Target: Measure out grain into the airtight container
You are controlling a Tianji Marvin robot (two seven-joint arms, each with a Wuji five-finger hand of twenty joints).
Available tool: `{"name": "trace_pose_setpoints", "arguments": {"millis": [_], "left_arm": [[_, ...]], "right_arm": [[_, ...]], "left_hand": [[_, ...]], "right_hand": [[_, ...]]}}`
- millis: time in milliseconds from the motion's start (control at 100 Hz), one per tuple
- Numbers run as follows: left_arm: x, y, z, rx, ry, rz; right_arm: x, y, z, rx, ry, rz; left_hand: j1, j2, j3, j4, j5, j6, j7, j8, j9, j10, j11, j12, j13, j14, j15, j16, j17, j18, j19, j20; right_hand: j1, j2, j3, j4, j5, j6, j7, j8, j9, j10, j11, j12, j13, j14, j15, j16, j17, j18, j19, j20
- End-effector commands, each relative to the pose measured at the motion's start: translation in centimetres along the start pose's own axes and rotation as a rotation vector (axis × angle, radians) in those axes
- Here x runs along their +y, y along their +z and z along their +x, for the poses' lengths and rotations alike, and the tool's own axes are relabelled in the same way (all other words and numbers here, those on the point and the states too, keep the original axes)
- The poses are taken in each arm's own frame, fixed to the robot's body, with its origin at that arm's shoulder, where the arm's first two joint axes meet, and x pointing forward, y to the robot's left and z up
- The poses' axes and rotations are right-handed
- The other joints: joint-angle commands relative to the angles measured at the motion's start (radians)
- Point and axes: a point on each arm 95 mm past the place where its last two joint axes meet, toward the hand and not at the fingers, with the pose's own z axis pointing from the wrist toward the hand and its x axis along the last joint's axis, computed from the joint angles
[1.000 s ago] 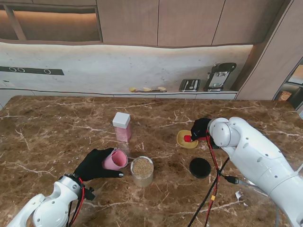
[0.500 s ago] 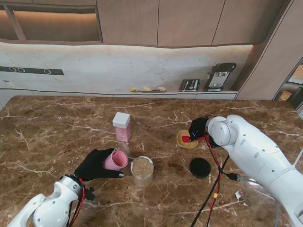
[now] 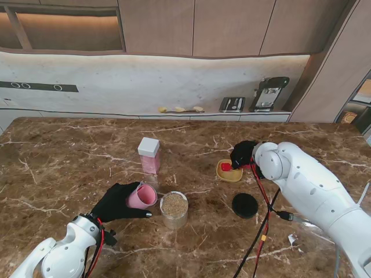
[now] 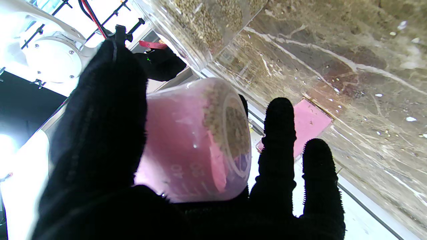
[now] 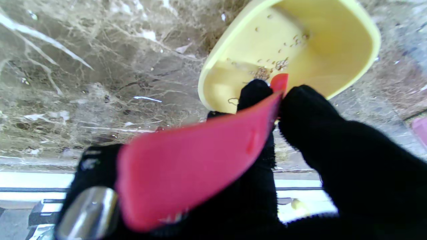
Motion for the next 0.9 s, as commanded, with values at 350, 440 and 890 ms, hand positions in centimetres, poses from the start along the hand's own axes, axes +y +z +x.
{"name": "trace_pose_setpoints", "arguments": {"millis": [350, 440, 890], "left_arm": [[0.4, -0.2, -0.2, -0.006, -0.006, -0.004], [0.3, -0.2, -0.2, -0.004, -0.006, -0.002], [0.2, 0.0, -0.3, 0.005, -0.003, -0.001]], "right_arm": [[-0.1, -0.1, -0.3, 0.006, -0.025, -0.036], [0.1, -0.3, -0.3, 0.011, -0.038, -0.052], [2.1, -3.2, 0.6, 0.046, -0.033, -0.201]], "left_hand": [[0.208, 0.245, 0.352, -0.036, 0.218, -0.213, 0.182, -0.004, 0.117, -0.058, 0.068, 0.01, 0.008, -0.026, 0.007, 0.007, -0.023, 0.008, -0.018, -0.004], [0.208, 0.245, 0.352, -0.036, 0.219, -0.213, 0.182, -0.004, 0.118, -0.058, 0.068, 0.01, 0.01, -0.026, 0.007, 0.007, -0.022, 0.008, -0.018, -0.004], [0.206, 0.242, 0.354, -0.037, 0.22, -0.214, 0.18, -0.006, 0.119, -0.059, 0.065, 0.008, 0.01, -0.024, 0.006, 0.006, -0.021, 0.01, -0.017, -0.003]], "right_hand": [[0.07, -0.016, -0.063, 0.043, -0.064, 0.032, -0.003, -0.212, 0.044, -0.034, -0.017, 0.02, 0.034, -0.014, 0.022, -0.024, 0.034, 0.007, 0.133, -0.016], [0.069, -0.013, -0.095, 0.045, -0.08, 0.034, -0.008, -0.235, 0.043, -0.036, -0.034, 0.013, 0.033, -0.012, 0.011, -0.029, 0.031, 0.008, 0.121, -0.021], [-0.012, -0.008, -0.144, 0.073, -0.209, 0.037, -0.225, -0.127, -0.118, 0.005, -0.411, -0.028, 0.005, 0.06, -0.545, -0.23, -0.281, 0.049, -0.258, -0.05]]}}
